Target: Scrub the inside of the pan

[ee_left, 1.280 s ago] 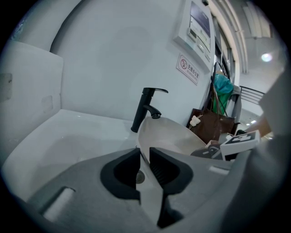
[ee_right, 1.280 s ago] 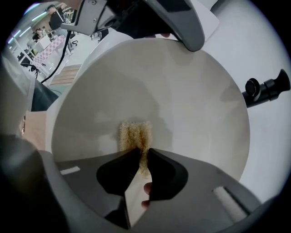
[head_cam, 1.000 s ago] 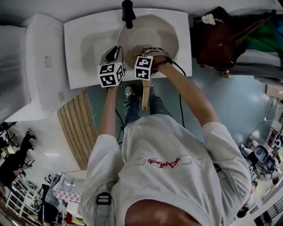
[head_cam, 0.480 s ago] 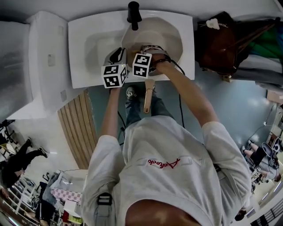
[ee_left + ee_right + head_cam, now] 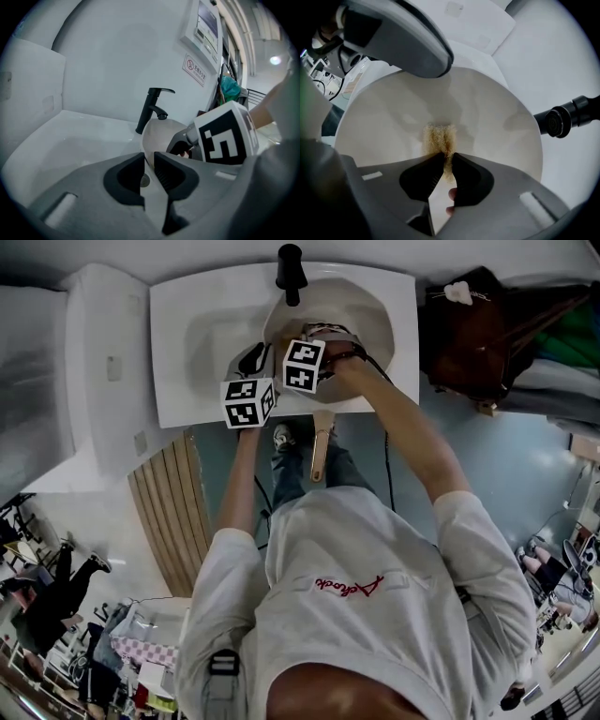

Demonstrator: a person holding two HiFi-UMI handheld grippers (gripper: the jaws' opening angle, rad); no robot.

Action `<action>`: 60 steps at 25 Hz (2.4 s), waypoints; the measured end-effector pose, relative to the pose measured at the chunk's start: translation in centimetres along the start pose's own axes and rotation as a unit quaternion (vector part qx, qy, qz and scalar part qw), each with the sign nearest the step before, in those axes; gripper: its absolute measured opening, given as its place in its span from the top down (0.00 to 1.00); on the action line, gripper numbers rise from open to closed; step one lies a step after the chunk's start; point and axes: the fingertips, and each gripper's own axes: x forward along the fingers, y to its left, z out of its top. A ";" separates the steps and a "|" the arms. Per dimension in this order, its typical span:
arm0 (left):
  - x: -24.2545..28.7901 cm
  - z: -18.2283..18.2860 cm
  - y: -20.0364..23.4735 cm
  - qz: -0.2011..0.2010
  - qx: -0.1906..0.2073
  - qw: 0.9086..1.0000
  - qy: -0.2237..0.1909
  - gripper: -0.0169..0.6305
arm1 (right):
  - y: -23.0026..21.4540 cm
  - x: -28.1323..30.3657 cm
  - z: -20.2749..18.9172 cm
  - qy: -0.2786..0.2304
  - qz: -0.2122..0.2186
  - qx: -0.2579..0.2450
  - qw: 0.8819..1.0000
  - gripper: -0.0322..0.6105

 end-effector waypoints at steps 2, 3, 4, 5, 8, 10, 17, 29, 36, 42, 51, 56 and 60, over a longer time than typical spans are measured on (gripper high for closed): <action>0.0 0.0 0.0 -0.001 0.001 1.000 0.001 0.87 | -0.7 0.1 0.0 0.002 -0.005 -0.002 1.000 0.84; 0.0 0.0 0.0 -0.001 0.001 1.000 0.001 0.87 | -1.0 0.2 -0.1 0.002 -0.008 -0.003 1.000 0.84; 0.0 0.0 0.0 -0.001 0.001 1.000 0.002 0.87 | -1.4 0.2 -0.2 0.003 -0.010 -0.002 1.000 0.84; 0.0 -0.1 0.0 -0.001 0.001 1.000 0.002 0.87 | -1.7 0.2 -0.3 0.005 -0.013 -0.003 1.000 0.84; 0.1 -0.1 0.1 0.001 0.000 1.000 0.003 0.87 | -2.8 0.4 -0.7 0.011 -0.021 -0.006 1.000 0.84; 0.1 -0.2 0.2 0.001 -0.001 1.000 0.004 0.87 | -3.5 0.6 -1.0 0.014 -0.024 -0.005 1.000 0.84; 0.2 -0.2 0.2 0.000 0.000 1.000 0.004 0.87 | -5.9 1.1 -2.8 0.030 -0.041 0.003 0.999 0.84; 0.3 -0.4 0.3 0.000 0.002 1.000 0.007 0.87 | -7.1 1.2 -7.0 0.056 -0.050 0.021 0.997 0.84; 0.3 -0.4 0.3 -0.001 0.002 1.000 0.007 0.87 | -5.9 1.1 -9.5 0.066 -0.048 0.024 0.996 0.84; 0.3 -0.3 0.3 -0.001 0.000 1.000 0.003 0.87 | -4.6 0.8 -11.0 0.073 -0.045 0.030 0.996 0.84; 0.0 0.1 -0.1 -0.002 0.003 1.000 -0.004 0.87 | -1.1 0.4 -12.2 0.084 -0.026 0.027 0.996 0.84; 0.0 0.3 -0.3 -0.002 0.005 1.000 -0.007 0.87 | 0.4 0.3 -12.3 0.085 -0.017 0.024 0.996 0.84; -0.1 0.4 -0.3 -0.001 0.005 1.000 -0.010 0.87 | 1.5 0.2 -12.0 0.085 -0.010 0.018 0.996 0.84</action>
